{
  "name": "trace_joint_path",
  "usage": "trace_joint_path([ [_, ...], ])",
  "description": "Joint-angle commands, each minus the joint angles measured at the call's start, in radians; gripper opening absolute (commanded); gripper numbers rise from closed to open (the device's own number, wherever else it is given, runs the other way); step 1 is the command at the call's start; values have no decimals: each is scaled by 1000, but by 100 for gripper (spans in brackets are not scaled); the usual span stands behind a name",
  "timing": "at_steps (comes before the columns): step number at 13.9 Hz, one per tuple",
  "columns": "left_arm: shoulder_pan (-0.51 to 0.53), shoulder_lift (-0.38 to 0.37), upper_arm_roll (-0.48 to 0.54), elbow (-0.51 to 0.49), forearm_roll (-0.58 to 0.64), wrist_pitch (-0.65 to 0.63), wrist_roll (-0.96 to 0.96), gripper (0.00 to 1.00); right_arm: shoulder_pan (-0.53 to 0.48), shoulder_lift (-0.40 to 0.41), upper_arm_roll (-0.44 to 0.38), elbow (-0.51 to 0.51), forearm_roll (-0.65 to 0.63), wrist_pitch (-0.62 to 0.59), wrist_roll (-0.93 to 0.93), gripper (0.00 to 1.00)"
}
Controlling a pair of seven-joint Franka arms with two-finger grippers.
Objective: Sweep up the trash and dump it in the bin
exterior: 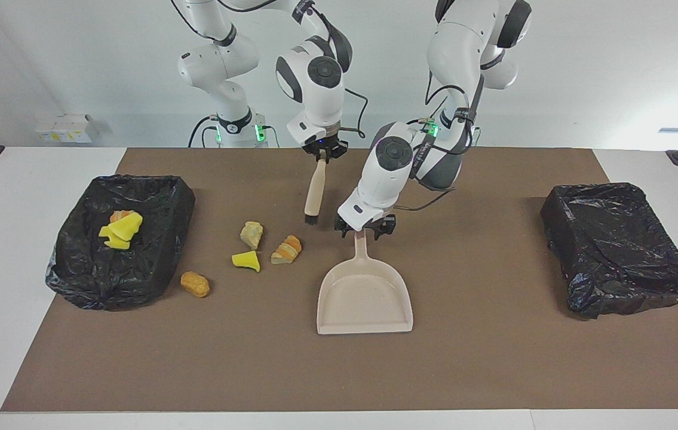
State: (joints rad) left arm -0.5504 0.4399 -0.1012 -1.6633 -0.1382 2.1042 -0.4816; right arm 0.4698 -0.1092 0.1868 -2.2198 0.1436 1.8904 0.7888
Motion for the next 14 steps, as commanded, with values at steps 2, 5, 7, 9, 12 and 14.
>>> trace_joint_path([
  [2, -14, -3, 11, 11, 70, -15, -2, 0, -109, -61, 5, -6, -56, -80, -124, 0],
  [5, -8, -9, 11, 11, 101, -9, 46, 0, -198, -60, 5, 35, -130, -126, -198, 0],
  [7, 1, -48, 14, -7, 169, -23, 173, 0, -300, -52, 5, 52, -160, -134, -272, 0],
  [9, 44, -99, 20, -10, 196, -94, 369, 0, -368, -37, 5, 55, -278, -119, -348, 0],
  [12, 124, -179, 20, -19, 201, -223, 622, 0, -477, 21, 5, 89, -389, -73, -491, 0],
  [14, 185, -251, 20, -50, 201, -289, 821, 0, -526, 74, 8, 135, -479, -62, -545, 0],
])
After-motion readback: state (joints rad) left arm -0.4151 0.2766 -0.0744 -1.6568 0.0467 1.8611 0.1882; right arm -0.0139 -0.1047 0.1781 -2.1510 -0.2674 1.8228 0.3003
